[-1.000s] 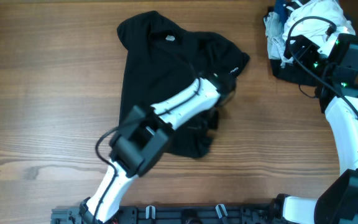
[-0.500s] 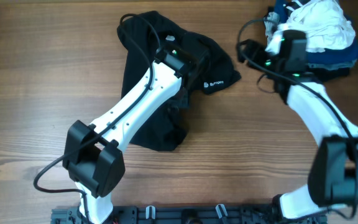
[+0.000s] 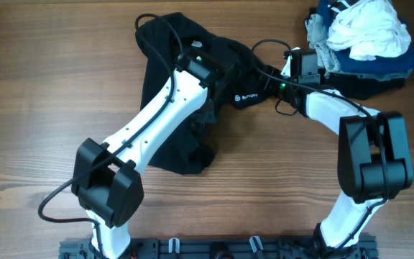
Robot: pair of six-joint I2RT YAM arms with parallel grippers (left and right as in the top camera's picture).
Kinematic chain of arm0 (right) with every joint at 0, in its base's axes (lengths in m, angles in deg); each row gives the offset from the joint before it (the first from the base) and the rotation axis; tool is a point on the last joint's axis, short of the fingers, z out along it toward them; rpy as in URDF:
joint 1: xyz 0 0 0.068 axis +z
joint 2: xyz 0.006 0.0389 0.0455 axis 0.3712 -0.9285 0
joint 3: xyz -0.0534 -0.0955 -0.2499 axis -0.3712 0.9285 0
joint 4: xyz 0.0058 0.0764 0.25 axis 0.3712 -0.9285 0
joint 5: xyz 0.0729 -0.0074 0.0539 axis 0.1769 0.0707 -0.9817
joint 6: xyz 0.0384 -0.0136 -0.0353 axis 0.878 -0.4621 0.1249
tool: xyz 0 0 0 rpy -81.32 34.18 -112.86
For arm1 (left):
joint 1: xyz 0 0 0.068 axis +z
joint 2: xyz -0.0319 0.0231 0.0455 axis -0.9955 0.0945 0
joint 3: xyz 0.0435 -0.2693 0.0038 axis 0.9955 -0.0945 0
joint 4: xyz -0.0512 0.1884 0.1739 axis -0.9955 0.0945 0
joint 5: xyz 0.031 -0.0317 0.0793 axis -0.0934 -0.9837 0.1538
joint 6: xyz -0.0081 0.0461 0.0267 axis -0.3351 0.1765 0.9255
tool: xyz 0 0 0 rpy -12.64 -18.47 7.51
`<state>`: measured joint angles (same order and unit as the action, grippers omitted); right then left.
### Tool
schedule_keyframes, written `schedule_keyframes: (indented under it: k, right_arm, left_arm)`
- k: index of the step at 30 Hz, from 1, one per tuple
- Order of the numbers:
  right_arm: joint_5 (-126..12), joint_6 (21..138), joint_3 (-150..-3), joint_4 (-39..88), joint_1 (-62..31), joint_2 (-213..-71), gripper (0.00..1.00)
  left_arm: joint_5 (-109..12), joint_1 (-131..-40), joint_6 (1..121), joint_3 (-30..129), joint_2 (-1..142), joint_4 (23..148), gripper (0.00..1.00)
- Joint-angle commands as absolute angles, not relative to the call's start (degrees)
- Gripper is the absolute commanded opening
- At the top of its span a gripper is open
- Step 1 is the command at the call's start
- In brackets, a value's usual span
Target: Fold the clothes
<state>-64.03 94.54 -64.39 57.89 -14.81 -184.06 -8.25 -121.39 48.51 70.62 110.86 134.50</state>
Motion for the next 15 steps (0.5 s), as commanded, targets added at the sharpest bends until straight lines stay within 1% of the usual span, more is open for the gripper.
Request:
schedule_keyframes:
  k: [1, 2, 3, 4, 5, 6, 7, 12, 15]
  right_arm:
    - [-63.42, 95.79, -64.15, 56.4, -14.28, -187.15, 0.65]
    - [-63.42, 95.7, -64.15, 56.21, -14.28, -187.15, 0.59]
    - [-63.42, 95.41, -64.15, 55.81, -14.28, -187.15, 0.49]
    - [-63.42, 95.33, -64.15, 55.49, -14.28, -187.15, 0.32]
    - [-63.44, 95.35, -64.15, 54.94, -14.31, -187.15, 0.17]
    - [-63.47, 95.33, -64.15, 54.72, -14.31, -187.15, 0.07]
    - [-63.47, 95.26, -64.15, 54.48, -14.31, -187.08, 0.05]
    - [-63.68, 92.14, -64.17, 53.83, -14.42, -183.19, 0.04]
    - [-63.71, 90.87, -64.39, 52.49, -15.33, -176.41, 0.04]
  left_arm:
    - [-6.72, -120.72, 48.33, 71.28, 110.29, 134.5, 0.04]
    - [-6.7, -120.65, 48.33, 71.28, 110.29, 134.5, 0.04]
    - [-6.7, -120.5, 48.33, 71.28, 110.29, 134.43, 0.04]
    - [-6.7, -120.34, 48.33, 71.28, 110.29, 134.32, 0.04]
    - [-6.7, -120.13, 48.33, 71.28, 110.29, 134.23, 0.04]
    - [-6.7, -119.8, 48.31, 71.28, 110.29, 134.1, 0.04]
    - [-6.7, -119.43, 48.31, 71.28, 110.27, 133.91, 0.04]
    - [-5.06, -114.99, 48.35, 71.3, 108.61, 133.12, 0.04]
    - [-3.75, -110.07, 48.86, 72.48, 105.9, 132.99, 0.04]
